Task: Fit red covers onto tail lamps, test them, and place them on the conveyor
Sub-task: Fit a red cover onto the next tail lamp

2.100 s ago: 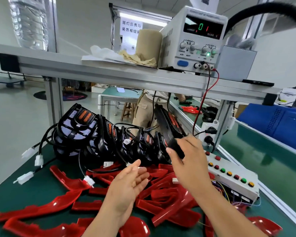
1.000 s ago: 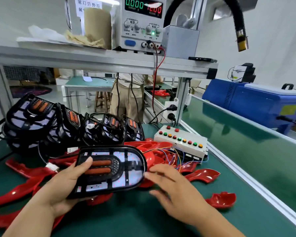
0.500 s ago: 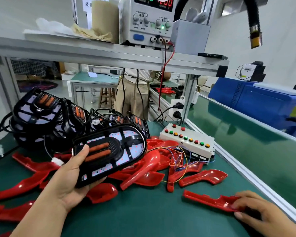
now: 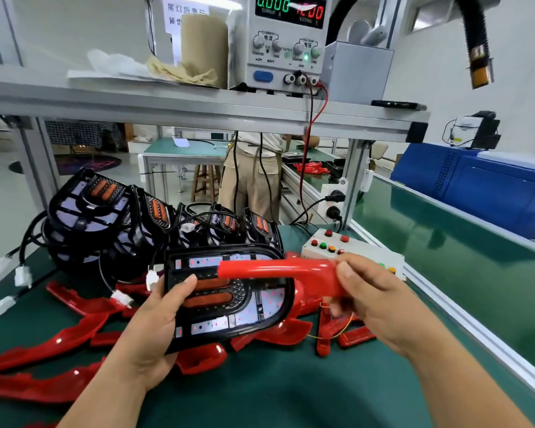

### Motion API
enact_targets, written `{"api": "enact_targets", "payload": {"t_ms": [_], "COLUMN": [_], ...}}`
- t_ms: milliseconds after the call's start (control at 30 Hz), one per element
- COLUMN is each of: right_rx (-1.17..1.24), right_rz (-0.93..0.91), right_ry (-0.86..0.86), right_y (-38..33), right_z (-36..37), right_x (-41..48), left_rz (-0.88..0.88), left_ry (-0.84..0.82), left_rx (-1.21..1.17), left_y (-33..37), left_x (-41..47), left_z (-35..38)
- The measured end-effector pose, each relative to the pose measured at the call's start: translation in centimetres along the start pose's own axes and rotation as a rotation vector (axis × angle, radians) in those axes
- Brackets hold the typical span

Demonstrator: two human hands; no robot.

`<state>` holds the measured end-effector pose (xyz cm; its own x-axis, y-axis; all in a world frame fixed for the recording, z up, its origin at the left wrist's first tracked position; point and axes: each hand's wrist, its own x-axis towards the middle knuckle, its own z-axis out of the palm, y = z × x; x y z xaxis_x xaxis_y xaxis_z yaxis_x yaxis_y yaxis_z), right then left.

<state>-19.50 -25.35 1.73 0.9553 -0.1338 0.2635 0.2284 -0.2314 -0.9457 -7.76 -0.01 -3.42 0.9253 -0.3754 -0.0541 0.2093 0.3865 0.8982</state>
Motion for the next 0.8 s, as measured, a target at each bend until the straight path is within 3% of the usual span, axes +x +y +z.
{"api": "enact_targets", "payload": {"t_ms": [400, 600, 800], "right_rx": [-0.133, -0.03, 0.137], "right_rz": [0.096, 0.146, 0.18], "right_ry": [0.076, 0.21, 0.214], "right_y": [1.2, 2.8, 3.6], "right_z": [4.6, 5.6, 5.4], "right_x": [4.4, 4.4, 3.8], "left_rz": [0.047, 0.008, -0.045], "left_ry": [-0.023, -0.063, -0.082], "left_rx": [0.064, 0.117, 0.112], "left_y": [0.5, 0.3, 0.2], "left_x": [-0.1, 0.1, 0.2], "left_z": [0.0, -0.5, -0.5]}}
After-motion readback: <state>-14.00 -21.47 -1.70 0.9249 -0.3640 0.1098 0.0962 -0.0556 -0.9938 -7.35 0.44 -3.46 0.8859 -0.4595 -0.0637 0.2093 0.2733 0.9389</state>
